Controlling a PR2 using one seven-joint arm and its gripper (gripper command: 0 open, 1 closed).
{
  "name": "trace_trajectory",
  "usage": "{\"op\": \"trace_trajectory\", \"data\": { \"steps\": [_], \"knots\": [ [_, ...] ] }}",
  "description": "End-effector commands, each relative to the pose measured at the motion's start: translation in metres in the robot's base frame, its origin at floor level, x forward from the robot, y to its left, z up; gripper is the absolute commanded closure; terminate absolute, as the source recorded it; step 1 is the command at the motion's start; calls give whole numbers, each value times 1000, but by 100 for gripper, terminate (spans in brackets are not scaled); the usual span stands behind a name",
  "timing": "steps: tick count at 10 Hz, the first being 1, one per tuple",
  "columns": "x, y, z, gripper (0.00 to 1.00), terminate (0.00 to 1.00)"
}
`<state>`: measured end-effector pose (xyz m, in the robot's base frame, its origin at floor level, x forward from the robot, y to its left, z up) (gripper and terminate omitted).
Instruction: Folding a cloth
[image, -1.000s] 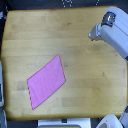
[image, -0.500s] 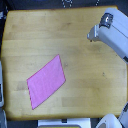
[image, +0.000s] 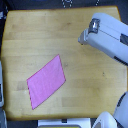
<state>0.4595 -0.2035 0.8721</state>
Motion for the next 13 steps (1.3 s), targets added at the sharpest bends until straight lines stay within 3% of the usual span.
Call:
{"op": "trace_trajectory", "data": {
  "steps": [1, 4, 13],
  "knots": [
    [-28, 107, -32, 0, 0],
    [-48, 143, -49, 0, 0],
    [-62, 221, -105, 0, 0]
  ]
}}
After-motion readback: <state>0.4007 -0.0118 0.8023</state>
